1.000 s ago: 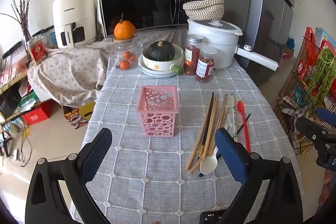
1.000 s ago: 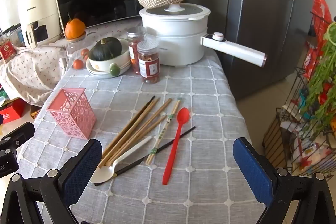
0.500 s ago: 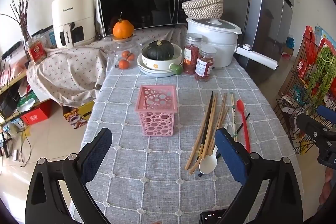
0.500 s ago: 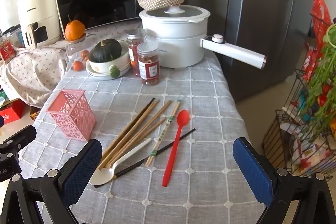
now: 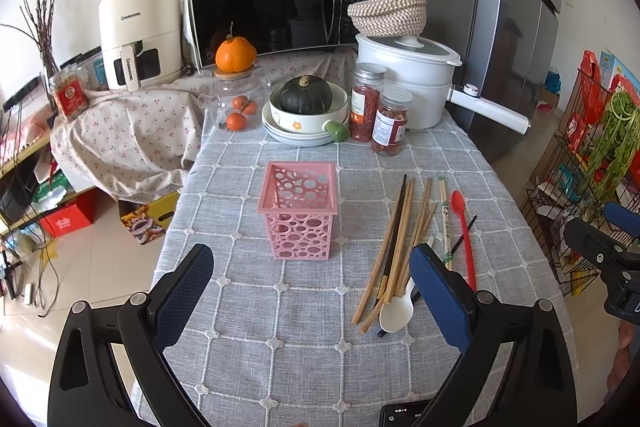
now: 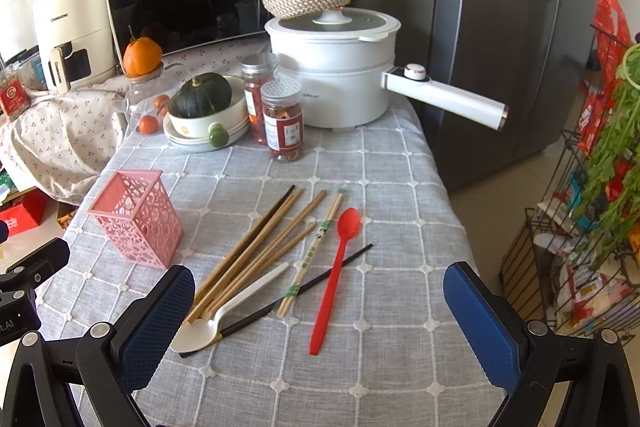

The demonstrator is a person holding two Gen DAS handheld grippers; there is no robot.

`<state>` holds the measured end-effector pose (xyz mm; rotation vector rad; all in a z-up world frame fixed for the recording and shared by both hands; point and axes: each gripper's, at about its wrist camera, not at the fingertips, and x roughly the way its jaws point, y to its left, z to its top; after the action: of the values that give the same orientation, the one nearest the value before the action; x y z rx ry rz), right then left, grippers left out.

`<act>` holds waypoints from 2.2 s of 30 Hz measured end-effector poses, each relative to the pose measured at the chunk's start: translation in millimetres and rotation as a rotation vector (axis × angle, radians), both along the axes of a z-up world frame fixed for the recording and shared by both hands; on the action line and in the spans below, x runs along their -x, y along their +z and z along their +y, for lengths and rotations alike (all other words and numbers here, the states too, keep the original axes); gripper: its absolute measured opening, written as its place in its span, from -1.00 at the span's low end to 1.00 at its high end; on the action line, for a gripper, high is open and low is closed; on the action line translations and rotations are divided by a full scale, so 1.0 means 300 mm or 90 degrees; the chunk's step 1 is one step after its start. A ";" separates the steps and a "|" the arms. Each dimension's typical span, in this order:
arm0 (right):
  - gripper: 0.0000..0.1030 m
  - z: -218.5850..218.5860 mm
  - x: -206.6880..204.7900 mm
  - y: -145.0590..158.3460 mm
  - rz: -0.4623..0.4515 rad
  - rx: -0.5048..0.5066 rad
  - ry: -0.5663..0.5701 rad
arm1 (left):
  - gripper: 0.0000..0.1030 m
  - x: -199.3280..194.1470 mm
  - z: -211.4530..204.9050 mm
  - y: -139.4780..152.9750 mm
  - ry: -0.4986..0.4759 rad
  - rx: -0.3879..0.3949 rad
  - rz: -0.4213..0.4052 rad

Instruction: Organize utensils

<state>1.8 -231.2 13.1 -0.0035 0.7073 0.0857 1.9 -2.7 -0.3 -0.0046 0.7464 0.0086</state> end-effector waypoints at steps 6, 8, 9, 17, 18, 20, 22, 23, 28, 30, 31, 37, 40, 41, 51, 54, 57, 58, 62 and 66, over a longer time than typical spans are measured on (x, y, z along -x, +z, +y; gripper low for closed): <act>0.98 0.000 0.000 -0.001 0.000 0.000 0.000 | 0.94 0.000 0.000 0.000 0.001 0.000 0.000; 0.98 -0.001 0.001 -0.001 0.000 0.000 0.000 | 0.94 -0.001 0.000 0.001 0.000 0.000 0.000; 0.98 0.000 0.000 0.000 0.000 0.000 0.000 | 0.94 0.000 0.000 0.001 0.001 0.000 0.000; 0.98 0.002 0.001 0.000 0.000 0.000 0.000 | 0.94 -0.002 0.000 0.001 0.001 0.000 -0.001; 0.98 0.004 0.002 -0.001 -0.001 -0.001 0.000 | 0.94 -0.001 0.001 0.002 0.000 0.000 0.000; 0.98 0.006 0.003 -0.002 -0.003 -0.001 -0.001 | 0.94 -0.001 0.001 0.002 0.000 0.000 0.000; 0.98 0.006 0.003 -0.002 -0.003 -0.002 -0.001 | 0.94 0.000 0.002 0.003 0.001 0.001 -0.001; 0.98 0.006 0.003 -0.002 -0.002 -0.002 -0.001 | 0.94 -0.002 0.002 0.003 0.001 0.001 -0.001; 0.98 0.005 0.002 -0.003 -0.002 -0.002 0.000 | 0.94 -0.001 0.001 0.002 0.000 0.000 -0.001; 0.98 0.007 -0.001 -0.002 -0.001 -0.002 0.000 | 0.94 -0.002 0.001 0.003 0.000 0.000 0.000; 0.98 0.008 0.000 -0.003 -0.001 -0.001 0.000 | 0.94 -0.002 0.001 0.003 0.001 0.001 0.000; 0.98 0.008 0.000 -0.003 -0.001 -0.002 -0.001 | 0.94 0.000 0.002 0.003 0.000 0.001 -0.001; 0.98 0.008 0.000 -0.003 -0.001 -0.002 0.000 | 0.94 0.000 0.002 0.003 0.000 0.001 -0.001; 0.98 0.009 0.001 -0.003 -0.001 -0.002 0.000 | 0.94 0.000 0.002 0.004 0.001 0.001 -0.001; 0.98 0.007 0.000 -0.003 0.000 -0.002 -0.001 | 0.94 0.001 0.002 0.003 0.000 0.001 -0.002; 0.98 0.006 -0.001 -0.003 0.000 -0.002 -0.001 | 0.94 0.001 0.002 0.003 0.000 0.001 -0.002; 0.98 0.007 -0.001 -0.004 0.000 -0.003 -0.001 | 0.94 0.001 0.002 0.003 0.000 0.000 -0.003; 0.98 0.008 0.000 -0.005 0.000 -0.002 -0.002 | 0.94 0.001 0.002 0.003 0.000 0.000 -0.003; 0.98 0.009 -0.001 -0.006 0.000 -0.003 -0.001 | 0.94 -0.002 0.004 0.000 -0.002 0.000 -0.002; 0.98 -0.003 -0.017 -0.015 0.012 -0.015 0.000 | 0.94 -0.029 -0.004 0.005 -0.015 -0.002 0.013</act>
<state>6.9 -232.1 8.7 0.0197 0.7245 0.0950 10.6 -3.8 1.3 0.0067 0.7669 -0.0124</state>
